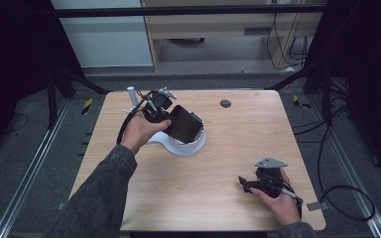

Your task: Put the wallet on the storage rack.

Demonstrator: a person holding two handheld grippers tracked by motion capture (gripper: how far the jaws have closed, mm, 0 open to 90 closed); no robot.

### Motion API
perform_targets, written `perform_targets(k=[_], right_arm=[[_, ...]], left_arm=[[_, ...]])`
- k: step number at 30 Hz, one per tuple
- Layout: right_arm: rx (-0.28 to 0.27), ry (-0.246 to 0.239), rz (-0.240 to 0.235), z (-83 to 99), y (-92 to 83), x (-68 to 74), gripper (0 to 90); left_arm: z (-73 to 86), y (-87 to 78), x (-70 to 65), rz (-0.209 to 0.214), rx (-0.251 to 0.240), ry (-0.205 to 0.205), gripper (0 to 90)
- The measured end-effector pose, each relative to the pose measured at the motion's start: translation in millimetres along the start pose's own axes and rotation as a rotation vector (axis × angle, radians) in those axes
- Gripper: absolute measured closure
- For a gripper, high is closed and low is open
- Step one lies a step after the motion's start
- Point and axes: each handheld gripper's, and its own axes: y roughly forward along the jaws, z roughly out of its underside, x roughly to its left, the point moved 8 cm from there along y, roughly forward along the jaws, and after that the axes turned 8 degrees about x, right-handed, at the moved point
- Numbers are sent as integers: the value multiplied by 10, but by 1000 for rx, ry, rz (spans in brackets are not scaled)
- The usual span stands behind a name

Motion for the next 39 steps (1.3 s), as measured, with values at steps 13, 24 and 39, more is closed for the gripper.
perform_targets(k=[13, 24, 39], right_arm=[[2, -6, -2, 0, 5, 9, 75], [9, -6, -4, 8, 6, 16, 74], [11, -10, -4, 11, 6, 15, 74]], left_arm=[[57, 9, 123, -22, -5, -10, 789], [95, 20, 207, -22, -35, -49, 778], [109, -68, 281, -57, -78, -76, 650]])
